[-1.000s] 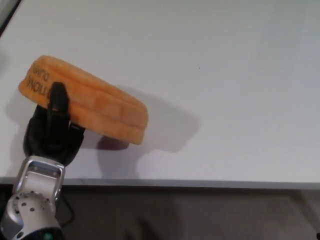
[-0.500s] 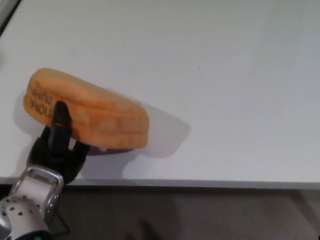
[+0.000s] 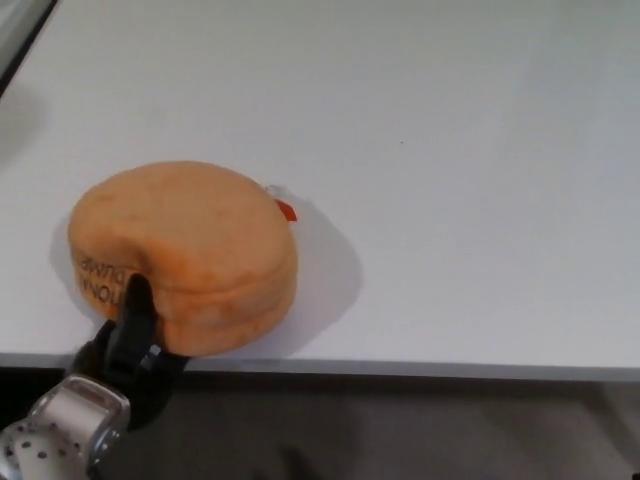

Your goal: A soft plate is kept in the center of the table close to the robot and the robot uses its left hand to pick up the plate, turns it upside down and places it back on the table

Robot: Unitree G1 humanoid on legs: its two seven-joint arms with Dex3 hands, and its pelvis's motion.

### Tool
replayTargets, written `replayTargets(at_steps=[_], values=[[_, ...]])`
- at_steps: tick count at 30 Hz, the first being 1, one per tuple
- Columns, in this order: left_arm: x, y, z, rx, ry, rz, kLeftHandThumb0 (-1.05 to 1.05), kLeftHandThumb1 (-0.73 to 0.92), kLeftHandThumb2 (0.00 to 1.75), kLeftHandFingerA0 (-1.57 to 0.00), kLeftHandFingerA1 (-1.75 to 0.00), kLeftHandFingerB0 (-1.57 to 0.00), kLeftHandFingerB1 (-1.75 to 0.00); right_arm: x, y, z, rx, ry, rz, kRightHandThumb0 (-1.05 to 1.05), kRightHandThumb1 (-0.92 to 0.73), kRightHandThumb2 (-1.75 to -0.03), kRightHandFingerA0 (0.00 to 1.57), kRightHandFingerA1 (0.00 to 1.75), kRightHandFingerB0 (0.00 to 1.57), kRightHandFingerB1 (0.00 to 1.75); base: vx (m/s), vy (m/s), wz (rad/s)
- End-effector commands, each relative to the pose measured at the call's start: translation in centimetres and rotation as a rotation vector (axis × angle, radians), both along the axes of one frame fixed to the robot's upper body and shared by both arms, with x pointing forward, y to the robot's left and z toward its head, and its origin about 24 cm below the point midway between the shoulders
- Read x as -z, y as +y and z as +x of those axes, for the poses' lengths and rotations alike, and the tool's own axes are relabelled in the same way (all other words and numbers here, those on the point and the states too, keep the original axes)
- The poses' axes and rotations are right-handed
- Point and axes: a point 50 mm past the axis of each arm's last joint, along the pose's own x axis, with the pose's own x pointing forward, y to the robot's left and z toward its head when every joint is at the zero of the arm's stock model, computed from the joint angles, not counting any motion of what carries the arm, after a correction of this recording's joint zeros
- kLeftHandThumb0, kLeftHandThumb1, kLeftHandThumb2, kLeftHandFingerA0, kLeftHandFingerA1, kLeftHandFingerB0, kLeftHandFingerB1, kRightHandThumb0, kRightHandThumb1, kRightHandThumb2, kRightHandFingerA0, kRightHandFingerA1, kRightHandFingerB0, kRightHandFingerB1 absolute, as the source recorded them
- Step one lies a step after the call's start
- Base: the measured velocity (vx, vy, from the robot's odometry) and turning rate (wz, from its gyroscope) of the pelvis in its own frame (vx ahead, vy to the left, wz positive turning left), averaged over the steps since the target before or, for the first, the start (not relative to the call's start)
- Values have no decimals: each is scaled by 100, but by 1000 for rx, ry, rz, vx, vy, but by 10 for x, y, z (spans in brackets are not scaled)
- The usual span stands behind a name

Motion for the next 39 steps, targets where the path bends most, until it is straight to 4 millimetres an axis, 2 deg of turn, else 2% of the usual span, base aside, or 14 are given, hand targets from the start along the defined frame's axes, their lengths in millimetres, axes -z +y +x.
replayTargets(at_steps=[1,4,5,6,8,9,13,14,19,20,23,24,25,39], values=[[50,-48,-35,134,365,109,-39,76,63,-102,-175,-60,-158,-4,-5,5,-1,27,-50,-78,-87,-67,58,44,22,34,0,0,0],[44,-71,-34,238,302,109,-41,75,62,-100,-175,-61,-166,-4,-7,2,-7,33,-58,-78,-87,-67,57,43,21,34,0,0,0],[40,-74,-30,277,278,130,-44,77,63,-101,-175,-61,-168,-4,-7,4,-6,30,-56,-76,-69,-106,48,57,14,47,0,0,0],[37,-77,-29,299,261,138,-43,77,63,-100,-175,-62,-169,-4,-7,4,-2,30,-51,-77,-86,-66,59,44,23,34,0,0,0],[31,-84,-26,321,237,151,-43,76,62,-99,-175,-61,-167,-3,-7,4,-2,27,-51,-79,-71,-105,53,58,17,47,0,0,0],[28,-87,-24,339,223,145,-42,77,62,-97,-175,-57,-169,-3,-7,3,-1,29,-47,-78,-85,-66,61,46,22,35,0,0,0],[18,-98,-18,397,176,111,-42,77,63,-98,-175,-60,-167,-2,-7,2,-3,34,-42,-78,-86,-66,59,47,22,36,0,0,0],[11,-105,-14,429,139,119,-41,77,63,-99,-175,-63,-166,-2,-6,1,-4,37,-46,-86,-75,-106,52,56,15,45,0,0,0],[-4,-116,-5,433,111,144,-41,77,63,-96,-175,-53,-160,-3,-5,4,-7,31,-52,-80,-85,-67,58,44,21,34,0,0,0],[-8,-117,-2,428,86,156,-40,77,63,-97,-175,-61,-166,-5,-5,4,0,30,-46,-85,-76,-106,48,56,13,46,0,0,0],[-12,-119,0,375,49,157,-36,77,62,-97,-175,-58,-168,-7,-6,6,-1,22,-48,-86,-76,-107,48,55,13,45,0,0,0],[-13,-120,1,357,39,153,-36,77,62,-97,-175,-58,-168,-7,-6,7,-3,19,-50,-86,-76,-107,48,55,13,45,0,0,0],[-14,-120,0,359,33,152,-38,77,62,-99,-175,-61,-172,-7,-6,6,-4,21,-43,-77,-87,-67,56,44,20,35,0,0,0],[-27,-117,9,316,-21,165,-43,78,64,-88,-175,-65,-157,-8,-4,11,6,10,-33,-76,-88,-67,56,42,20,33,0,0,0]])
